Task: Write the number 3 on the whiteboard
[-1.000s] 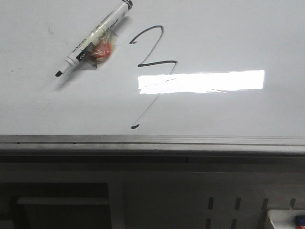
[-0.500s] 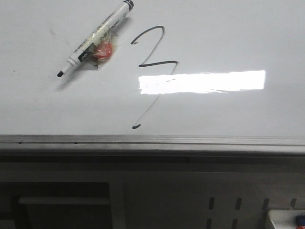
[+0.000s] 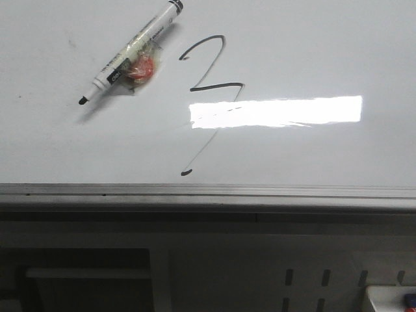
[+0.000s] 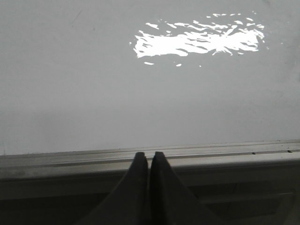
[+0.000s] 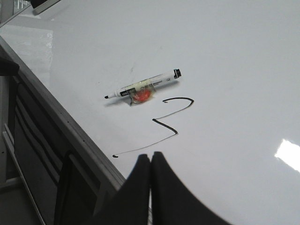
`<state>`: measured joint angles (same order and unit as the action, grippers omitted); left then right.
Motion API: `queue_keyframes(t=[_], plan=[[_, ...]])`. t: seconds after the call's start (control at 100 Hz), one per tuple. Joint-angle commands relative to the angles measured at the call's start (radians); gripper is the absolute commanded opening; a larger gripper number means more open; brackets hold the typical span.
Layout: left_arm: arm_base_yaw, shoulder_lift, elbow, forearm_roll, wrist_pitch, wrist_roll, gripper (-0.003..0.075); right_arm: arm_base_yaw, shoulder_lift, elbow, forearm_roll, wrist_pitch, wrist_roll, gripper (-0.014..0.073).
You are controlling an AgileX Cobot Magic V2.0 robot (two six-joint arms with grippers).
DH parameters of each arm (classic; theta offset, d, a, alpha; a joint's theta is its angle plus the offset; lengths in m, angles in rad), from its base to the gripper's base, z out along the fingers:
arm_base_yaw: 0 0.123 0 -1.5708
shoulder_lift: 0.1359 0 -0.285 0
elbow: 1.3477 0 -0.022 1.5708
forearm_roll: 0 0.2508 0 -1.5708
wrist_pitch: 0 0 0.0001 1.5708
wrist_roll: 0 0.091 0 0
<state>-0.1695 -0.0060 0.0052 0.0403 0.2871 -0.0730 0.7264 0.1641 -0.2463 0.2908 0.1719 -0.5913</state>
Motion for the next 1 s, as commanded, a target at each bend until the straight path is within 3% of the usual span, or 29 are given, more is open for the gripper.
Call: queue_keyframes(t=[0.0,0.08,0.99], plan=[[0.002,-0.023,0.032,-0.013,-0.047,-0.011,-0.0020,-0.007,0.007,-0.028,-0.007,-0.078,-0.005,-0.0045],[0.002,-0.023,0.032,-0.013,0.008,-0.011,-0.0020,-0.007,0.007,-0.028,-0.007,-0.078,-0.005,-0.0045],[0.002,-0.023,0.032,-0.013,0.004,-0.011,-0.0020,-0.007,0.007,-0.007,-0.007,-0.086,-0.005,-0.0045]])
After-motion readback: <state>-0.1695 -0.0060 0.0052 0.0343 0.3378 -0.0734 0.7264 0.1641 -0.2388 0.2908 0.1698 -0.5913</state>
